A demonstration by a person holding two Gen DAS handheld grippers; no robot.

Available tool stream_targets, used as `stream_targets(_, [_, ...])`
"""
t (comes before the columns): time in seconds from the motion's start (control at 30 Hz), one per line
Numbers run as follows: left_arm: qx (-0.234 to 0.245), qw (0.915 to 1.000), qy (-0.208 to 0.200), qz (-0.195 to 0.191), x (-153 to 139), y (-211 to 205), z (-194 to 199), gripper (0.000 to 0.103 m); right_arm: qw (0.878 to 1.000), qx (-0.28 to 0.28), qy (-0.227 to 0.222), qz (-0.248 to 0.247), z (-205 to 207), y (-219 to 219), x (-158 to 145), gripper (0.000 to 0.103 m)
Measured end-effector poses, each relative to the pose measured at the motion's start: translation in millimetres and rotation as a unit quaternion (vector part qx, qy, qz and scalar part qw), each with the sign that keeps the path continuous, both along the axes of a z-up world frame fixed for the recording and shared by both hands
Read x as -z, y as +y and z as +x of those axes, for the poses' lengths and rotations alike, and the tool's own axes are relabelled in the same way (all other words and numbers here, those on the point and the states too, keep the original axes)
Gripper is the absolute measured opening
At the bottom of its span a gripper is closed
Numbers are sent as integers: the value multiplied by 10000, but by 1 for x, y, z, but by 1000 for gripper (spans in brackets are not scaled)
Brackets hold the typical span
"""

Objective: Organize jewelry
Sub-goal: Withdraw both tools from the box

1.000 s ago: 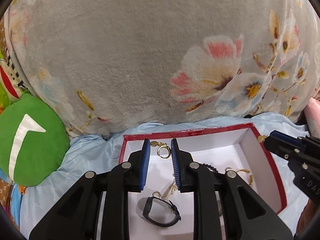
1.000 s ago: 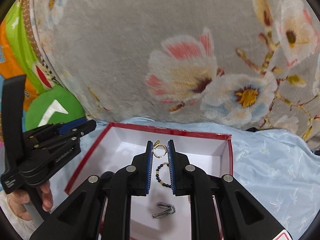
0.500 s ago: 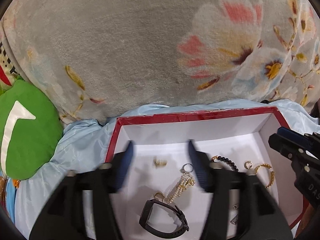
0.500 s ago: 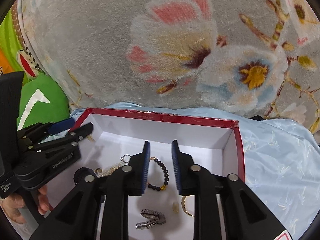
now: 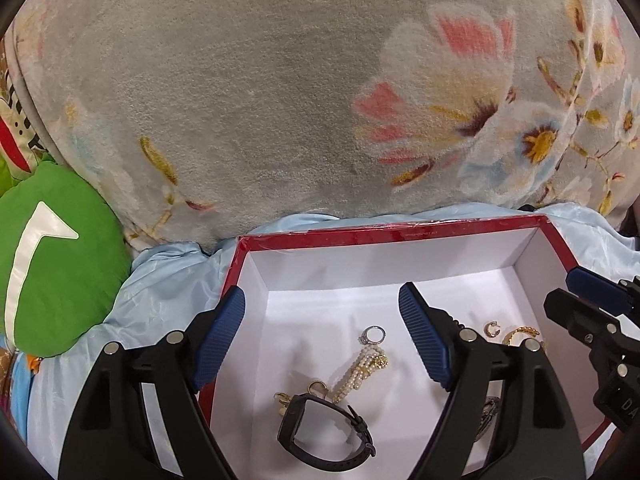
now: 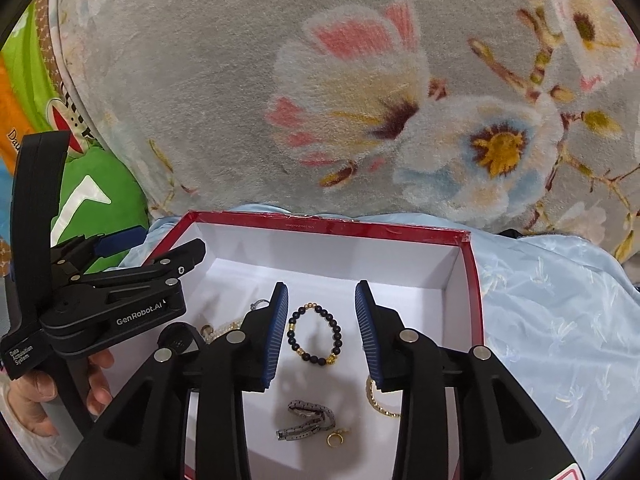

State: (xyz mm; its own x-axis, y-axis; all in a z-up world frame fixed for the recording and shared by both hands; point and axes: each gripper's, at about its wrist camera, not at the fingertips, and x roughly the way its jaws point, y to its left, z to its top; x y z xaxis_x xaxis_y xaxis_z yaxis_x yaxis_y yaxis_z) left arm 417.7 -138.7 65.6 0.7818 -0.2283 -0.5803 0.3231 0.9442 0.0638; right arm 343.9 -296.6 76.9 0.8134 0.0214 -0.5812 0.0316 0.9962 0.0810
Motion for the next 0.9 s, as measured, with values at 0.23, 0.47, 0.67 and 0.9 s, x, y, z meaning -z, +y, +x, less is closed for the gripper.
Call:
stream_targets(0.23, [6,10000,-18,-25,-4,5,-10,77,10000,28,-18,47,-10,-1,-4,40])
stream_targets(0.47, [-9,10000,-25,-68,-9,15,-29,79,9997,74,-189,169,-32,-2,-13,56])
stream_targets(0.67, [-138,9999,-33,-83,-17,31,-60,91,9988,335,-352,16,-63,3,-19,78])
stream_targets(0.9, [-520,9975,161,442,-8,40,-95,95,9954,931,-148,-187,-91,8,-12,87])
